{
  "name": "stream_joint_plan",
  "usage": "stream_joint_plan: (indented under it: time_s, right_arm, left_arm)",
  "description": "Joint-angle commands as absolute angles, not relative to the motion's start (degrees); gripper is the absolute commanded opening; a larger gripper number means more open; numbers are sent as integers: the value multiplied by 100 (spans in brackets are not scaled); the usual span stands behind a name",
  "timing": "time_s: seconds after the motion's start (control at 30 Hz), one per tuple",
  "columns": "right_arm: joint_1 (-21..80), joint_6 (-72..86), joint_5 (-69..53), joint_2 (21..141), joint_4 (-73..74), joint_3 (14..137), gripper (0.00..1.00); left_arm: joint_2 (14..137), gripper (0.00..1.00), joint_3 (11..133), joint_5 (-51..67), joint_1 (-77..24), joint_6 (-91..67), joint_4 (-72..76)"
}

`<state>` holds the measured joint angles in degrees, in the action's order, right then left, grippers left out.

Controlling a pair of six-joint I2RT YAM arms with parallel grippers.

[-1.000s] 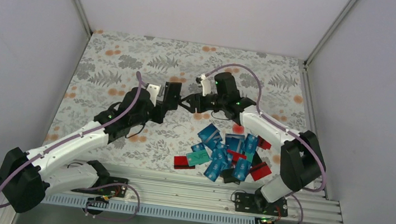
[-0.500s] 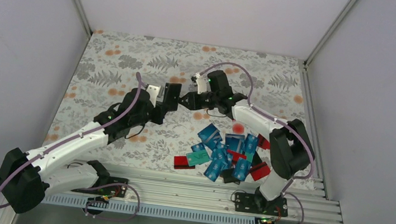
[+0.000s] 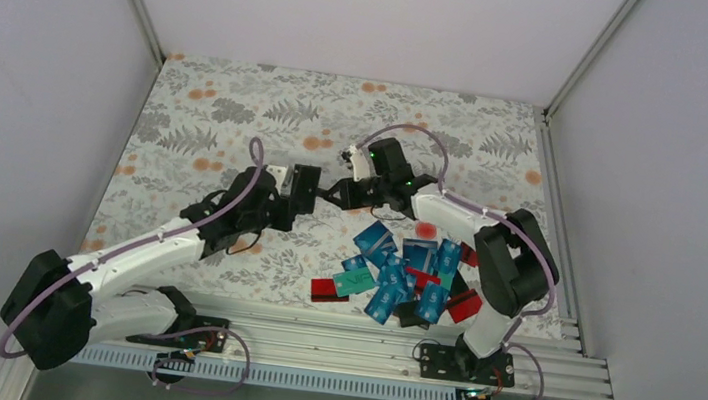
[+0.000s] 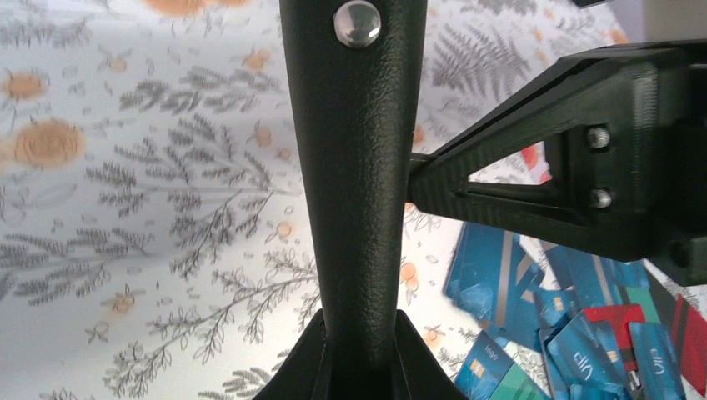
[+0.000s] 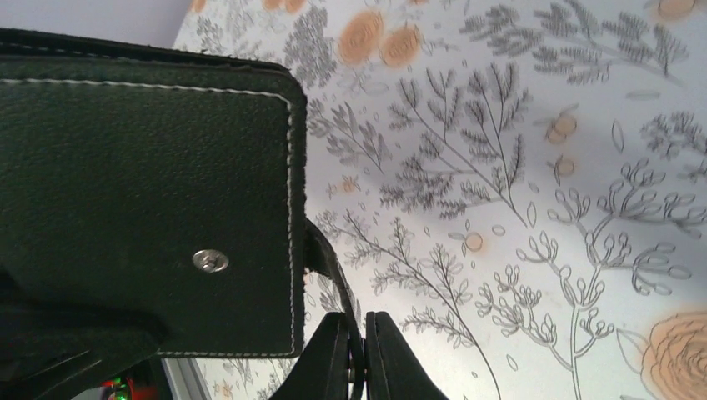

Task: Put the credit cards into the card holder

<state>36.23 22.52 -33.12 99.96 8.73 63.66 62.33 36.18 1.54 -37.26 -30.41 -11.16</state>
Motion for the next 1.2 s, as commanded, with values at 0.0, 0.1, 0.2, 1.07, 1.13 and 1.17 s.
stream_joint_plan:
  time_s: [0.0,0.1,0.2,1.07,1.13,1.17]
  right_arm:
    - [3649,2313,-3464,10185,689,6175,4]
    - [3650,2378,-3592,10277,548,6043,4]
    - [3653,2401,-3740,10393,469,6003,4]
    - [3648,2417,-4312,10186,395,5859,4]
    - [3648,2418,-4271,10119,426,5837,4]
    - [3648,2412,-4257,10083,437,5828,4]
  left_arm:
    - [6401,3,3366,106,-3725,-3395,-984]
    - [6715,7,3317,39,-3686,-3502,-1085]
    - [7078,12,3301,-19,-3622,-3588,-1150]
    - [7533,97,4068,-137,-3731,-2743,-1639]
    - [7680,98,4139,-78,-3729,-2682,-1559]
    - [7755,98,4166,-54,-3724,-2659,-1514]
